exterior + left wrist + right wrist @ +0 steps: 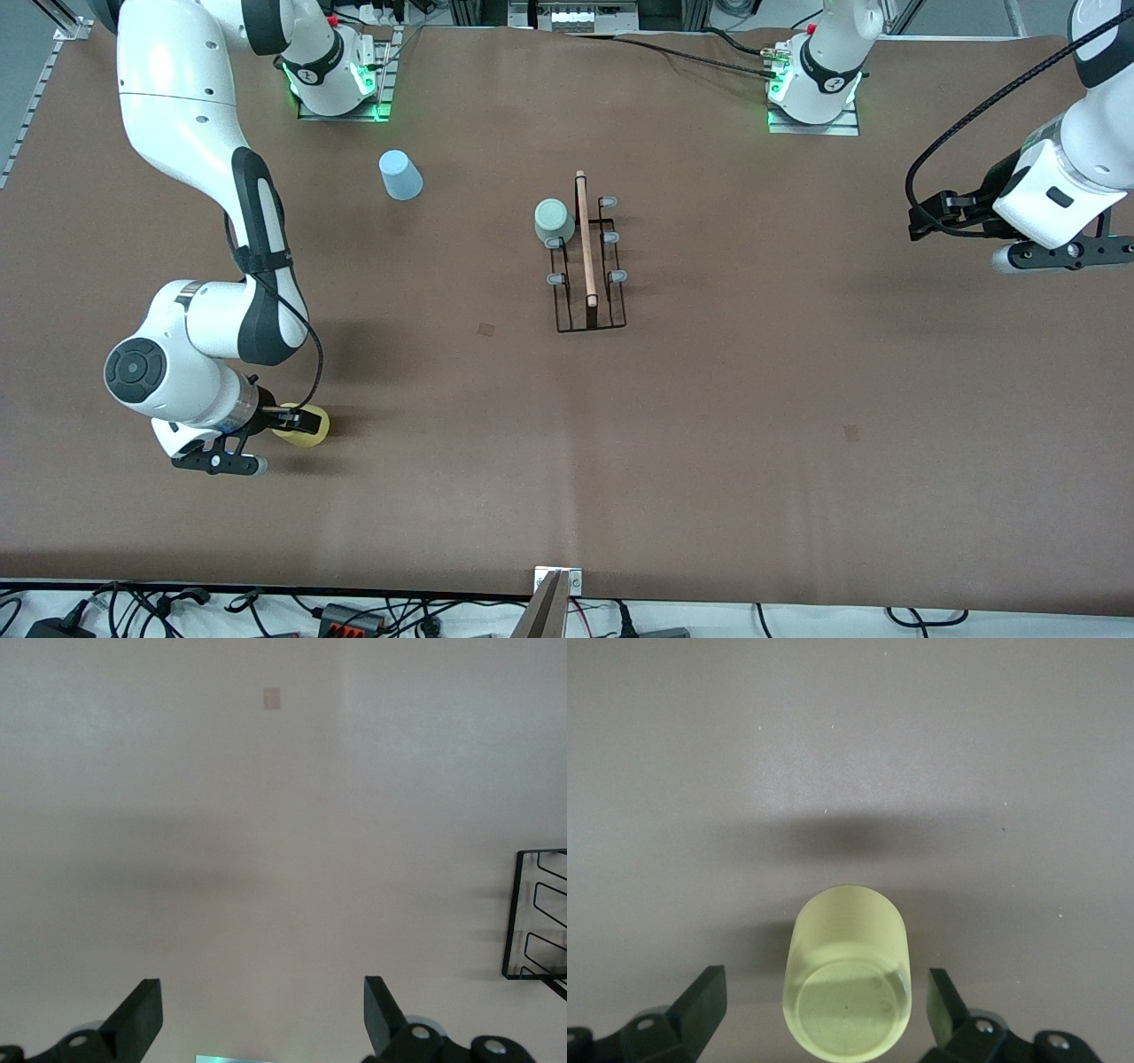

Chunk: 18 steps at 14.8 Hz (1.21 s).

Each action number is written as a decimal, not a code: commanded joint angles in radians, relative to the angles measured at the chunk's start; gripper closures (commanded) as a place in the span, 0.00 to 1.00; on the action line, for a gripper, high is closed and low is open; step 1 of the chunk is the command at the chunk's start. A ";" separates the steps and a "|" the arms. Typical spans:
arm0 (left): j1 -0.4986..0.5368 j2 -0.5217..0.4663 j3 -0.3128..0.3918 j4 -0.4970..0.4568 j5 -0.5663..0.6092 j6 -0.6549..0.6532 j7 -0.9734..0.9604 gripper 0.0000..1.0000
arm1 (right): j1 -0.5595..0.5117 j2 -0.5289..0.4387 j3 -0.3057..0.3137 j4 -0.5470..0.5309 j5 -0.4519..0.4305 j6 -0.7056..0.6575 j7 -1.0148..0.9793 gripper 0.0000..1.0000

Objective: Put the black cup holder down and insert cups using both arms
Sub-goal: 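Close the right gripper on the yellow cup and lift it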

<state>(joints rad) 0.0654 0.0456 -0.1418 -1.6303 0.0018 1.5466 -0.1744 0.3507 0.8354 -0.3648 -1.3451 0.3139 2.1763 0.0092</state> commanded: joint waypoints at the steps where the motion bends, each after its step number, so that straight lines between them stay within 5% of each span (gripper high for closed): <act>1: -0.002 -0.012 0.005 0.003 0.014 -0.013 -0.022 0.00 | -0.018 0.031 0.014 0.032 0.022 0.002 -0.051 0.00; 14: -0.004 -0.009 0.005 0.006 0.007 0.001 -0.023 0.00 | -0.033 0.054 0.015 0.035 0.025 0.010 -0.075 0.06; 16: -0.004 -0.007 0.005 0.006 0.007 0.004 -0.022 0.00 | -0.033 0.054 0.015 0.040 0.042 0.008 -0.075 0.14; 18: -0.004 -0.007 0.005 0.007 0.007 0.004 -0.022 0.00 | -0.033 0.054 0.015 0.040 0.043 0.008 -0.075 0.34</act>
<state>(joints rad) 0.0657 0.0456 -0.1410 -1.6289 0.0018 1.5498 -0.1895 0.3333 0.8718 -0.3619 -1.3383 0.3331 2.1847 -0.0431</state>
